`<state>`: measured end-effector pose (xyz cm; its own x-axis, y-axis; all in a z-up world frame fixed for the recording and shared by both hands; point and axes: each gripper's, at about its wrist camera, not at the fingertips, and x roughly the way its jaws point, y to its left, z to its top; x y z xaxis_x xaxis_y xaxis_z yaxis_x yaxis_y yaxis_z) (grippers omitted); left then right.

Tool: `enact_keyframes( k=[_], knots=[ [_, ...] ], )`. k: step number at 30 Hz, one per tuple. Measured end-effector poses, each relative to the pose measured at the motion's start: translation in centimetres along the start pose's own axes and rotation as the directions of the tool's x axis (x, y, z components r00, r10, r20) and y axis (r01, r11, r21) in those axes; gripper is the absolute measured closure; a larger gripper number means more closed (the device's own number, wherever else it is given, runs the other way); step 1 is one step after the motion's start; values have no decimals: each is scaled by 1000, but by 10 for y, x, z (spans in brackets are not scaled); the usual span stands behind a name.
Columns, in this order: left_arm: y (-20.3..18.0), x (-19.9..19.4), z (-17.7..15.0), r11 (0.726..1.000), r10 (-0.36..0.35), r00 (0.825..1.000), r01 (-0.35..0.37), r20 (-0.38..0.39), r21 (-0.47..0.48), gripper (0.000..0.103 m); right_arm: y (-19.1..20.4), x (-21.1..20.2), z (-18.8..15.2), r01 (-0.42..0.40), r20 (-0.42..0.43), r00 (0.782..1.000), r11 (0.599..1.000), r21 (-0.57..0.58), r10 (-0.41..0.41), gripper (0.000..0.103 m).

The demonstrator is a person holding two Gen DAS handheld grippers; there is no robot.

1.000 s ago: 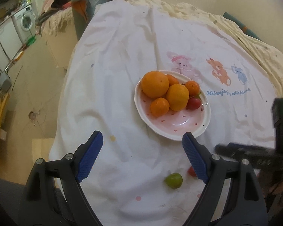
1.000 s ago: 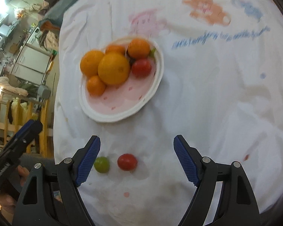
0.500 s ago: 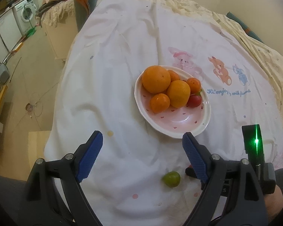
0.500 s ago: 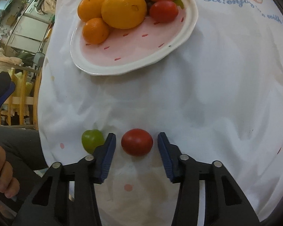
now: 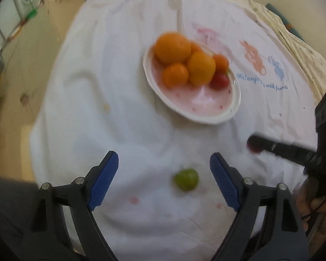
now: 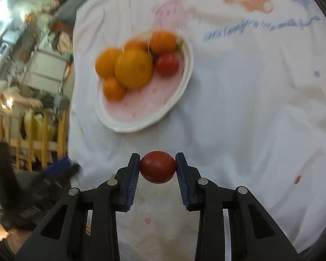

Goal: Organize fruits
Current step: 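Grasp a red tomato with the right gripper while the left gripper grasps the green fruit, then carry the tomato and green fruit onto the plate with both grippers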

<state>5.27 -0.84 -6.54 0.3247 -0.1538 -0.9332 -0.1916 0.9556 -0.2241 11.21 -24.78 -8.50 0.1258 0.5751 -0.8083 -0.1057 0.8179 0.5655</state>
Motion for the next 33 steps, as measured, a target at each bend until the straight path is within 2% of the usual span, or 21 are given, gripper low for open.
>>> enact_keyframes(
  k=[3,7,11,15,21,28,33],
  knots=[
    [-8,12,-13,999,4,999,-5,-35,-33,21,-6,-10,3,-20,42,999,999,26,19,68],
    [-27,28,-29,999,32,997,-32,-68,-3,33,-8,-14,10,-53,58,997,997,50,50,68],
    [-38,37,-38,995,96,994,-95,-46,31,42,-9,-19,13,-79,66,995,995,55,75,68],
    [-46,45,-41,991,121,992,-118,-33,69,59,-7,-24,14,-100,79,992,993,57,96,68],
    [-47,45,-39,984,150,988,-147,-24,104,78,-5,-24,16,-115,83,990,992,50,111,68],
    [-47,37,-35,986,131,991,-128,-27,110,79,-2,-25,16,-110,81,991,993,45,106,68],
    [-51,14,-18,986,106,994,-106,11,131,79,5,-29,17,-110,95,990,994,22,107,68]
  ],
)
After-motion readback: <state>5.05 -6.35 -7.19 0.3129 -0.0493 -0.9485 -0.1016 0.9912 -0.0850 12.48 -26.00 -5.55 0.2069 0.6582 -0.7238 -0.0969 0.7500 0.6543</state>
